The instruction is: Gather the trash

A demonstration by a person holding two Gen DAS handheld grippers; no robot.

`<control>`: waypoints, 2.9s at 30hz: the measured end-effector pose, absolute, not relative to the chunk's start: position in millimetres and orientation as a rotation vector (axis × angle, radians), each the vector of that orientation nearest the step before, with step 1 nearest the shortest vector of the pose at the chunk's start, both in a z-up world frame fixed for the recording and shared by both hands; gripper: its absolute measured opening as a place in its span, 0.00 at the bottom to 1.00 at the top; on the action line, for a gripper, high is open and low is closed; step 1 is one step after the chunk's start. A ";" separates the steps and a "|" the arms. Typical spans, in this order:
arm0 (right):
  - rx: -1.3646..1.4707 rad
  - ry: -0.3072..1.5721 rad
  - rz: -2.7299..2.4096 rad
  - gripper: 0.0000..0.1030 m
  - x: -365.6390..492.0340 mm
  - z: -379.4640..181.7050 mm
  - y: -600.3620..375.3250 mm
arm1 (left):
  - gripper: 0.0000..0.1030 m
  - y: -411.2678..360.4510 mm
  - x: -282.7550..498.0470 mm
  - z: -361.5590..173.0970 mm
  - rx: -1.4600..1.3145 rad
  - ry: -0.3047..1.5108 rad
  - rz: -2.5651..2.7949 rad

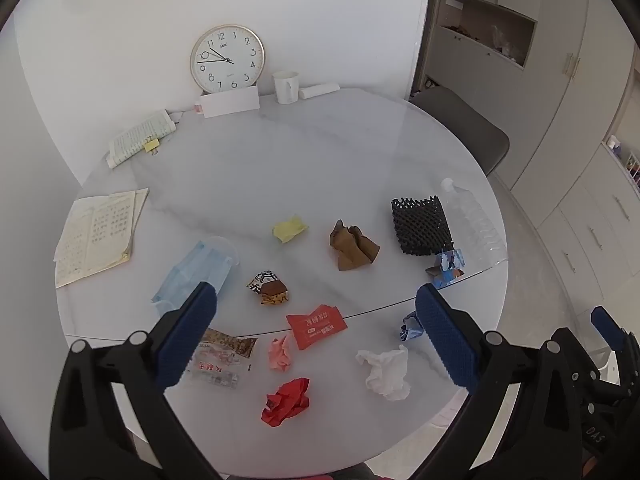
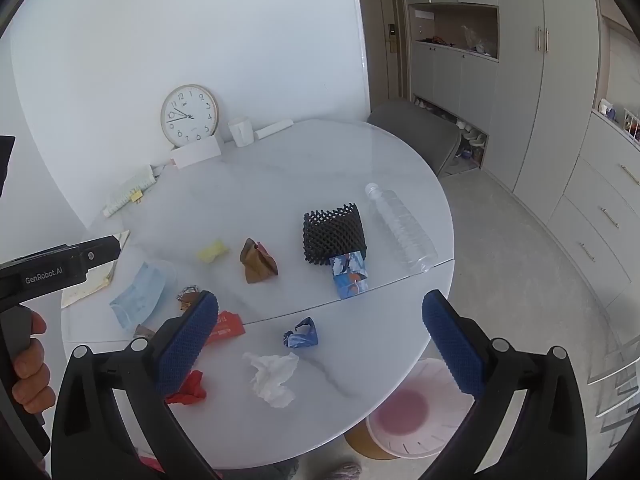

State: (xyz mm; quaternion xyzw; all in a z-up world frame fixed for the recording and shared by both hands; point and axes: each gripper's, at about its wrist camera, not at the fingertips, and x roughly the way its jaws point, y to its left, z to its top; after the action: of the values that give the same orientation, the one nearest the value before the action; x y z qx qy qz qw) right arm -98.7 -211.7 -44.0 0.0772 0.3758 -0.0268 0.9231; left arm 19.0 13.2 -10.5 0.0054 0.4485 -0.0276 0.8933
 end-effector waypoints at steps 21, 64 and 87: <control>0.160 0.772 -0.050 0.98 -89.8 -48.0 -211.4 | 0.93 21.0 28.8 -11.8 0.015 0.944 -0.054; 0.117 0.880 0.010 0.98 -89.8 -114.1 -187.7 | 0.93 54.6 55.5 -59.9 0.048 1.000 -0.171; 0.165 1.214 -0.053 0.45 -52.2 -270.2 -149.1 | 0.93 -2.0 103.7 -208.6 0.530 1.151 -0.699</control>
State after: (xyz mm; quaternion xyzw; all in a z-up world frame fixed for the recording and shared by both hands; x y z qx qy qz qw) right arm -52.2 -149.1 -270.2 0.0772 0.5698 -0.0250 0.8178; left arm 103.7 -2.0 -208.6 0.2425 0.5267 -0.3199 0.7493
